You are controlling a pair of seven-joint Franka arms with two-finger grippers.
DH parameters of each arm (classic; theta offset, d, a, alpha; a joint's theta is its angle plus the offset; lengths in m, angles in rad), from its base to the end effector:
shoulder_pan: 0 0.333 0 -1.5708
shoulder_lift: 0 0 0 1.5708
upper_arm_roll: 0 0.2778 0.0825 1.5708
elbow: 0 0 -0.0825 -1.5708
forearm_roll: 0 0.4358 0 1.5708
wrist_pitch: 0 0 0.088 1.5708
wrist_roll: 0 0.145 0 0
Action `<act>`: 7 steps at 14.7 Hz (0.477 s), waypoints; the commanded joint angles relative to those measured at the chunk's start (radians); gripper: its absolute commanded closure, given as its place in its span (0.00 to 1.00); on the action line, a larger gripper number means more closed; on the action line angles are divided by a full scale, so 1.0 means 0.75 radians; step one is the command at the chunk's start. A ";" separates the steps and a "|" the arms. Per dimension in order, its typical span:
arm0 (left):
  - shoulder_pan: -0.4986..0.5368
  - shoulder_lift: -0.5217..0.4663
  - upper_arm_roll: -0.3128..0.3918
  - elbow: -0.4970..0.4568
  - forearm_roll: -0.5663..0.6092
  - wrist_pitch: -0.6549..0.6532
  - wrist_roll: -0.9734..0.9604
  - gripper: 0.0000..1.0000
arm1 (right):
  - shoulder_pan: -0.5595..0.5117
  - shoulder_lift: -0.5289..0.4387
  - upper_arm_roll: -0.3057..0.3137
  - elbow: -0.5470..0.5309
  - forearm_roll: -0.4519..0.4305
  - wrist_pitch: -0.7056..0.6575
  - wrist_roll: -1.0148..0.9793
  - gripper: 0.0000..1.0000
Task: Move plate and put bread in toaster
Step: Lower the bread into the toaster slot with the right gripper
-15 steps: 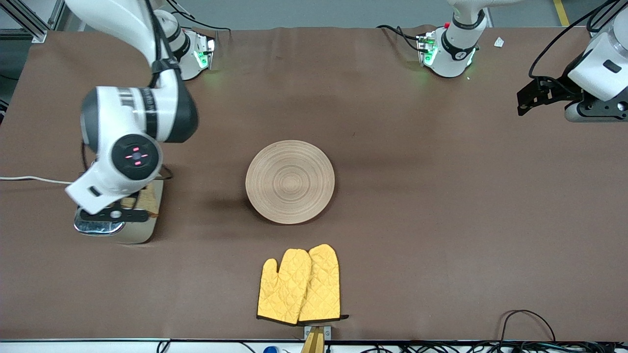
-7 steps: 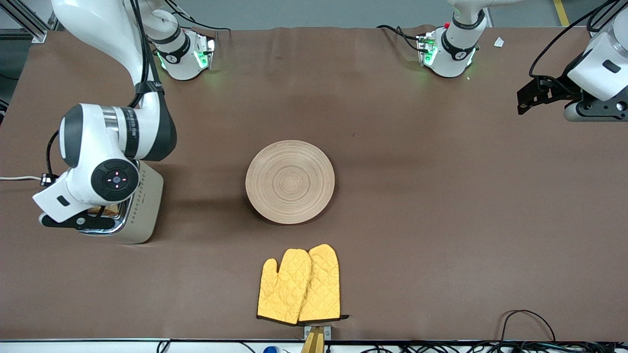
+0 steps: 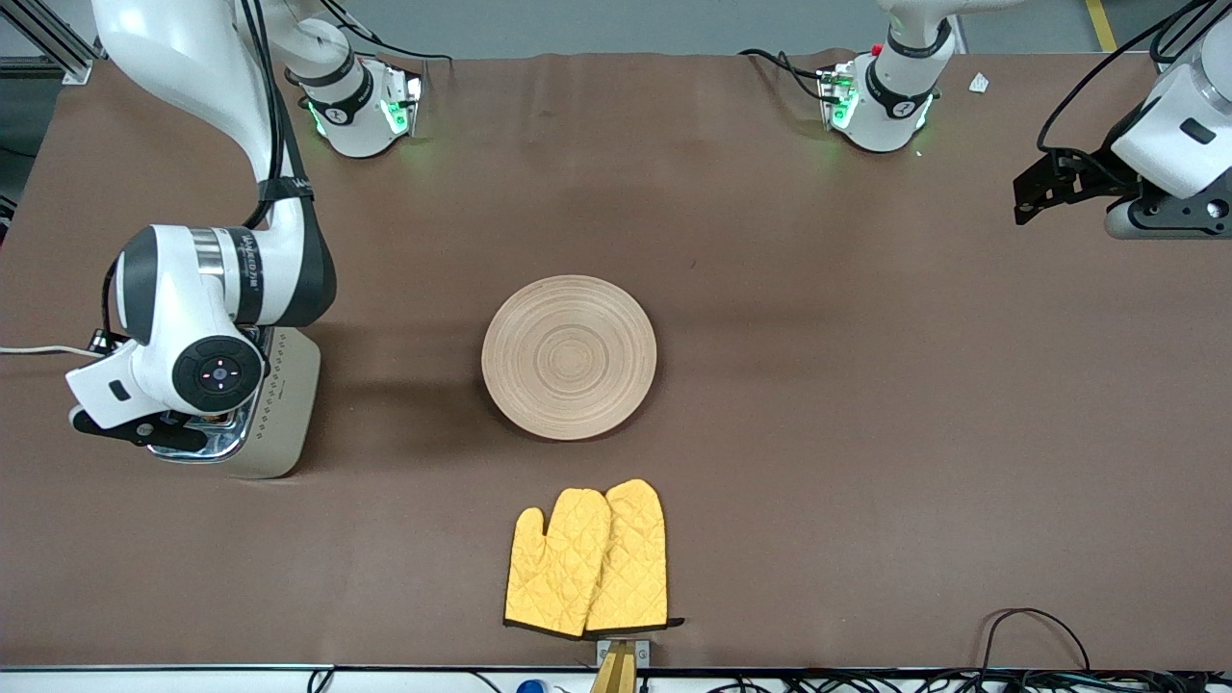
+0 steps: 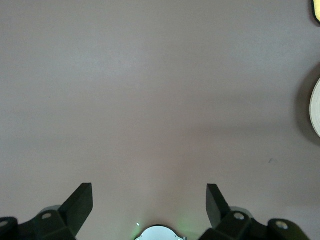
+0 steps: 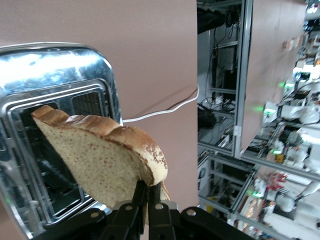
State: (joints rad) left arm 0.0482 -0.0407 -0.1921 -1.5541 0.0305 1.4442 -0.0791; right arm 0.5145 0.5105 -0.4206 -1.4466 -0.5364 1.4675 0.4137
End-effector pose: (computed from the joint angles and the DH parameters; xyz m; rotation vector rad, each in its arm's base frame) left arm 0.5739 -0.0801 0.5702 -3.0928 0.0953 0.1010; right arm 0.6654 0.0158 0.3388 2.2790 -0.2841 -0.2831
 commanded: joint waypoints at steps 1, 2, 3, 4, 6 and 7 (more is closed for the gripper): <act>-0.003 -0.011 0.007 -0.008 -0.018 -0.017 0.022 0.00 | 0.001 -0.016 0.009 -0.041 0.128 -0.003 0.119 1.00; -0.003 -0.011 0.007 -0.008 -0.018 -0.015 0.022 0.00 | 0.001 -0.012 0.011 -0.039 0.146 -0.001 0.152 1.00; -0.003 -0.011 0.007 -0.008 -0.018 -0.017 0.022 0.00 | -0.001 0.000 0.009 -0.033 0.199 0.003 0.176 1.00; -0.003 -0.011 0.007 -0.008 -0.018 -0.017 0.022 0.00 | -0.005 0.006 0.009 -0.033 0.240 0.011 0.193 1.00; -0.005 -0.005 0.007 -0.006 -0.018 -0.015 0.022 0.00 | 0.009 0.011 0.011 -0.022 0.267 0.007 0.217 1.00; -0.005 -0.003 0.007 -0.006 -0.016 -0.017 0.022 0.00 | 0.026 0.009 0.013 -0.020 0.277 0.003 0.240 1.00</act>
State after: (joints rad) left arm 0.0482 -0.0399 -0.1921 -1.5566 0.0305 1.4424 -0.0791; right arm 0.5186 0.5134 -0.4163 -1.4525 -0.3658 1.4672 0.5464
